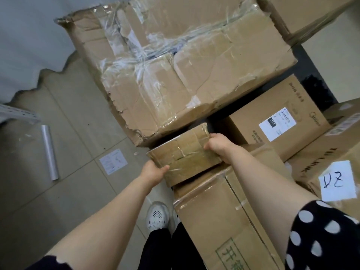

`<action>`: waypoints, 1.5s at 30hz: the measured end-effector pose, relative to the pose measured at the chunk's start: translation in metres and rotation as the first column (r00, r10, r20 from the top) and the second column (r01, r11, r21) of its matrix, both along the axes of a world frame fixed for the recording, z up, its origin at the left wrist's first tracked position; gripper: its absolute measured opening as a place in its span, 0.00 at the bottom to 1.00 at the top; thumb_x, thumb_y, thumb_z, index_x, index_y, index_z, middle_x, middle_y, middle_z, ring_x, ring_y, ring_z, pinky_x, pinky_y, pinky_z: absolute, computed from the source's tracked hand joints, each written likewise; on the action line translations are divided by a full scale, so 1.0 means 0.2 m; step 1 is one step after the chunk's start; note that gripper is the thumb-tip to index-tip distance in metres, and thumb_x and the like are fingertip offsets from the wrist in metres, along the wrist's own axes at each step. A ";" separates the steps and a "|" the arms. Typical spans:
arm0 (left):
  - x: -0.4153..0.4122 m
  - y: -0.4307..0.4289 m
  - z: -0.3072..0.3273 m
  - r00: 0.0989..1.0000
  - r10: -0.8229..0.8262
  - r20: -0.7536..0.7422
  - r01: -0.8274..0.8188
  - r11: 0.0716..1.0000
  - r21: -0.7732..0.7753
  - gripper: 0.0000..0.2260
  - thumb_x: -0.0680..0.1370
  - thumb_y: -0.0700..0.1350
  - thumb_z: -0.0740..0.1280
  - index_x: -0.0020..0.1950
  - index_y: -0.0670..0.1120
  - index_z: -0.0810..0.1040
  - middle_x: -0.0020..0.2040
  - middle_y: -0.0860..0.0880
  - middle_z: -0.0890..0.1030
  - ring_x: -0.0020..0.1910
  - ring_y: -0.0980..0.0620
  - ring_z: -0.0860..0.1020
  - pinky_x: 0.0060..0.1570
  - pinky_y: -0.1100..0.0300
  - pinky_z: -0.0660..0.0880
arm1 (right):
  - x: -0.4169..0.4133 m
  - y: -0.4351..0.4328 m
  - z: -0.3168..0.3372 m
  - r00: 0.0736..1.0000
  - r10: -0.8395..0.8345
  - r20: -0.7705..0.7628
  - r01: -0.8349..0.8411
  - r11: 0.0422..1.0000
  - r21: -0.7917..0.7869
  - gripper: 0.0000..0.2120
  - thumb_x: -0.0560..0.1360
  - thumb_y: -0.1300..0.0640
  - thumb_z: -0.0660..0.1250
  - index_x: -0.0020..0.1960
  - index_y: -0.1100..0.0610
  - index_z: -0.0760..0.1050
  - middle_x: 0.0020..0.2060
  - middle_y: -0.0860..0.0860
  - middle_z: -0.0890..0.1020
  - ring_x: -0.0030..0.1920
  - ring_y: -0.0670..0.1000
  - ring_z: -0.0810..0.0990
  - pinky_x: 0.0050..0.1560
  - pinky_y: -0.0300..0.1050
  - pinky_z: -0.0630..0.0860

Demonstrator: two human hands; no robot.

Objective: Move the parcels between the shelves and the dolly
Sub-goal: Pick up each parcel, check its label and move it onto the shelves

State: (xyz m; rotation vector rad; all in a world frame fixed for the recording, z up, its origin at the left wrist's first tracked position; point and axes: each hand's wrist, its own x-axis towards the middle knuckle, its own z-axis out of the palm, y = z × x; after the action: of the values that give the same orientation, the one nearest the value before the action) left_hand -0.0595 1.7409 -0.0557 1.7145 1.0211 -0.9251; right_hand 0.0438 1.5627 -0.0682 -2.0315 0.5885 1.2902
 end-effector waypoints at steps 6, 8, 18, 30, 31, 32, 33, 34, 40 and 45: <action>0.00 0.00 -0.08 0.992 -0.124 -0.029 0.124 0.992 0.014 0.21 0.79 0.46 0.66 0.69 0.40 0.68 0.63 0.41 0.76 0.62 0.42 0.74 0.61 0.53 0.71 | -0.05 0.00 -0.09 0.975 0.186 0.118 -0.169 0.975 -0.146 0.21 0.78 0.63 0.59 0.70 0.63 0.61 0.65 0.61 0.72 0.65 0.61 0.72 0.63 0.50 0.68; 0.01 -0.01 -0.10 0.988 -0.154 -0.032 0.154 0.988 0.024 0.20 0.79 0.46 0.66 0.68 0.40 0.68 0.62 0.41 0.76 0.61 0.42 0.74 0.58 0.54 0.71 | -0.06 0.01 -0.10 0.975 0.201 0.092 -0.184 0.969 -0.166 0.26 0.78 0.64 0.56 0.74 0.63 0.54 0.68 0.62 0.68 0.67 0.62 0.69 0.64 0.51 0.67; 0.03 -0.03 0.14 0.919 -0.390 -0.056 0.394 0.914 0.100 0.13 0.79 0.44 0.65 0.61 0.39 0.71 0.49 0.44 0.75 0.48 0.46 0.74 0.48 0.55 0.72 | -0.11 0.00 0.16 0.950 0.264 0.169 -0.231 0.954 -0.190 0.31 0.78 0.64 0.57 0.77 0.64 0.48 0.73 0.60 0.61 0.72 0.60 0.62 0.69 0.50 0.63; 0.23 -0.35 1.31 0.488 -0.854 0.181 0.732 0.514 0.448 0.28 0.76 0.46 0.66 0.75 0.47 0.61 0.64 0.44 0.74 0.60 0.44 0.75 0.56 0.54 0.75 | -0.38 -0.49 1.32 0.895 0.218 0.389 -0.114 0.955 -0.272 0.27 0.74 0.54 0.67 0.71 0.57 0.66 0.66 0.55 0.73 0.64 0.56 0.73 0.59 0.46 0.72; 0.23 -0.41 1.39 0.424 -0.883 0.201 0.741 0.466 0.483 0.28 0.76 0.45 0.66 0.75 0.47 0.61 0.64 0.44 0.74 0.61 0.45 0.74 0.56 0.55 0.74 | -0.43 -0.54 1.41 0.893 0.188 0.408 -0.071 0.956 -0.285 0.28 0.73 0.52 0.68 0.71 0.57 0.66 0.66 0.55 0.73 0.63 0.56 0.74 0.59 0.47 0.73; 0.21 -0.46 1.47 0.361 -0.909 0.210 0.753 0.417 0.508 0.28 0.76 0.46 0.66 0.75 0.48 0.61 0.64 0.43 0.74 0.61 0.45 0.75 0.55 0.56 0.74 | -0.48 -0.60 1.50 0.890 0.153 0.429 -0.023 0.956 -0.293 0.29 0.73 0.51 0.68 0.71 0.57 0.66 0.64 0.55 0.75 0.61 0.56 0.76 0.59 0.49 0.74; 0.20 -0.52 1.54 0.295 -0.931 0.214 0.767 0.364 0.529 0.29 0.76 0.46 0.66 0.76 0.48 0.60 0.64 0.43 0.74 0.60 0.45 0.74 0.54 0.56 0.75 | -0.55 -0.66 1.58 0.886 0.117 0.448 0.025 0.954 -0.299 0.28 0.72 0.50 0.69 0.70 0.57 0.67 0.62 0.55 0.77 0.59 0.56 0.77 0.59 0.50 0.74; 0.17 -0.58 1.61 0.226 -0.951 0.211 0.783 0.306 0.542 0.29 0.76 0.48 0.66 0.76 0.49 0.59 0.64 0.43 0.73 0.61 0.44 0.74 0.55 0.55 0.75 | -0.62 -0.72 1.66 0.881 0.093 0.464 0.064 0.948 -0.312 0.28 0.72 0.49 0.70 0.68 0.57 0.68 0.61 0.55 0.78 0.60 0.56 0.77 0.60 0.51 0.74; -0.06 -1.02 1.90 -0.174 -0.974 0.148 0.741 -0.030 0.671 0.31 0.75 0.54 0.65 0.76 0.53 0.58 0.70 0.46 0.68 0.69 0.42 0.66 0.67 0.44 0.65 | -1.14 -1.06 2.04 0.875 0.027 0.483 0.212 0.876 -0.433 0.35 0.71 0.39 0.69 0.71 0.57 0.66 0.68 0.55 0.72 0.67 0.56 0.70 0.66 0.50 0.66; -0.34 -1.50 2.08 -0.472 -0.873 0.124 0.614 -0.225 0.756 0.30 0.75 0.54 0.64 0.75 0.53 0.60 0.68 0.48 0.72 0.68 0.45 0.67 0.70 0.44 0.58 | -1.63 -1.37 2.24 0.780 -0.174 0.601 0.463 0.806 -0.369 0.36 0.72 0.42 0.70 0.74 0.55 0.61 0.71 0.55 0.69 0.69 0.56 0.68 0.68 0.50 0.67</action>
State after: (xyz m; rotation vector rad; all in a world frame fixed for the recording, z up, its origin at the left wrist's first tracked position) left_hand -0.1266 1.4405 0.3600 2.7862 -1.4150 -0.6062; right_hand -0.2828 1.2882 0.3799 -2.4192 1.0231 0.3109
